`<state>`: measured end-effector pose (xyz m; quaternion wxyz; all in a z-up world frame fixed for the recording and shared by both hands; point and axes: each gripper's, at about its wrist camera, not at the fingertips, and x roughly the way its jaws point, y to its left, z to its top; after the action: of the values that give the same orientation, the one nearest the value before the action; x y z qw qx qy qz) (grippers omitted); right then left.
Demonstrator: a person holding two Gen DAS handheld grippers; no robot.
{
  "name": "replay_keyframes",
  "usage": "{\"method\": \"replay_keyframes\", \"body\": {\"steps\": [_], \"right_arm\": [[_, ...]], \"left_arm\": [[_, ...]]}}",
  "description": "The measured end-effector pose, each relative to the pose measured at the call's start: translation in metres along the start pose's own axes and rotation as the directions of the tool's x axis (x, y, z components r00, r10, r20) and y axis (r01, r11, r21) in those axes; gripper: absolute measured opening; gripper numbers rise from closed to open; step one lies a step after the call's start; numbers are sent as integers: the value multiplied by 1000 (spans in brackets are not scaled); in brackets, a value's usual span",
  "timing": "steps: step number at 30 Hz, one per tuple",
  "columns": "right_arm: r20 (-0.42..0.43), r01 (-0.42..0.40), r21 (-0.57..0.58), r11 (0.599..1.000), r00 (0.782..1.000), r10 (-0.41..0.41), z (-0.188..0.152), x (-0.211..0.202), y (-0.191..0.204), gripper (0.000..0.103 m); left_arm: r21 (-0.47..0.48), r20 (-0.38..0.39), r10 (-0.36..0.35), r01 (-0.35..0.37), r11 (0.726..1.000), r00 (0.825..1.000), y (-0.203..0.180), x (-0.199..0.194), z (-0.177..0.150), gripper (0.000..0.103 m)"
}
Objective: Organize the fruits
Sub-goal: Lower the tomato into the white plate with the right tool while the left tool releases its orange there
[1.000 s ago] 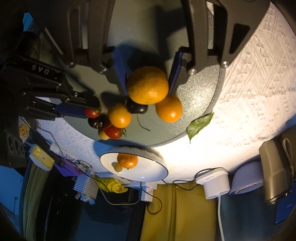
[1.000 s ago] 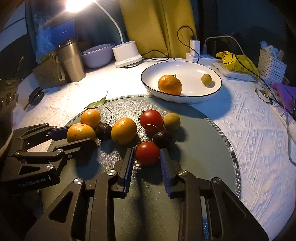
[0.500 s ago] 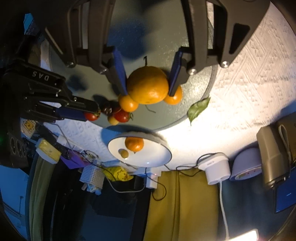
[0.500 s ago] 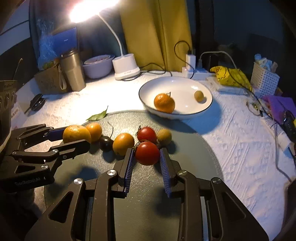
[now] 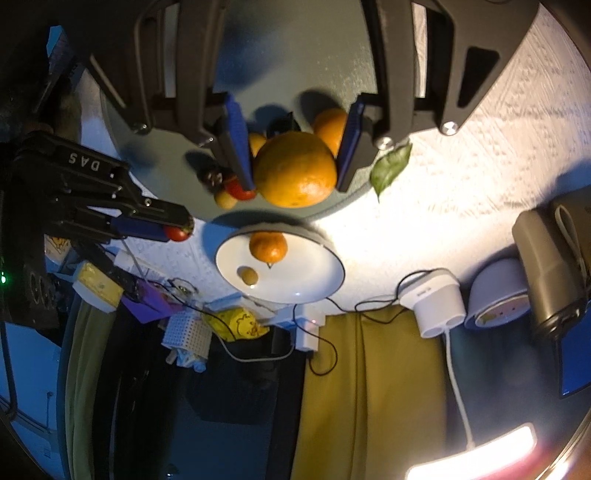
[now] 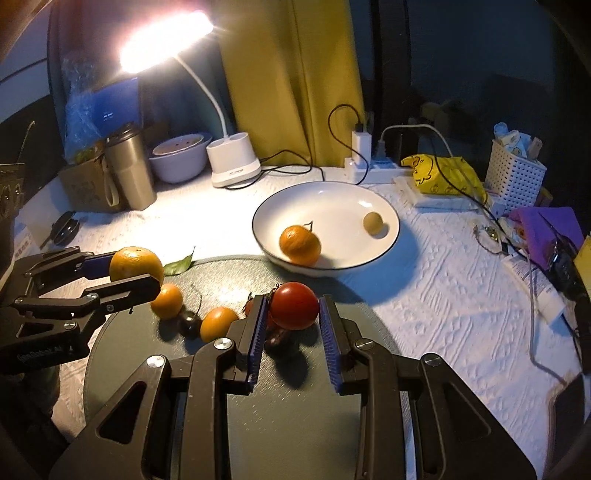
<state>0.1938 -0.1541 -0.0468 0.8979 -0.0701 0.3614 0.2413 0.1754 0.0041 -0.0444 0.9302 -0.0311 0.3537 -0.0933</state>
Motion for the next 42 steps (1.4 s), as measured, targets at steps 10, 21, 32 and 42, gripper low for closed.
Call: {"method": "replay_keyframes", "body": {"steps": [10, 21, 32, 42], "right_arm": [[16, 12, 18, 1000, 1000, -13, 16, 12, -18, 31], [18, 14, 22, 1000, 1000, -14, 30, 30, -33, 31], [22, 18, 11, 1000, 1000, -18, 48, 53, -47, 31], [18, 10, 4, 1000, 1000, -10, 63, 79, -56, 31]], "left_arm": [[12, 15, 6, -7, 1000, 1000, 7, 15, 22, 45], [36, 18, 2, -3, 999, 1000, 9, 37, 42, 45], [40, 5, -3, 3, 999, 1000, 17, 67, 61, 45], [21, -37, -31, 32, 999, 999, 21, 101, 76, 45]]}}
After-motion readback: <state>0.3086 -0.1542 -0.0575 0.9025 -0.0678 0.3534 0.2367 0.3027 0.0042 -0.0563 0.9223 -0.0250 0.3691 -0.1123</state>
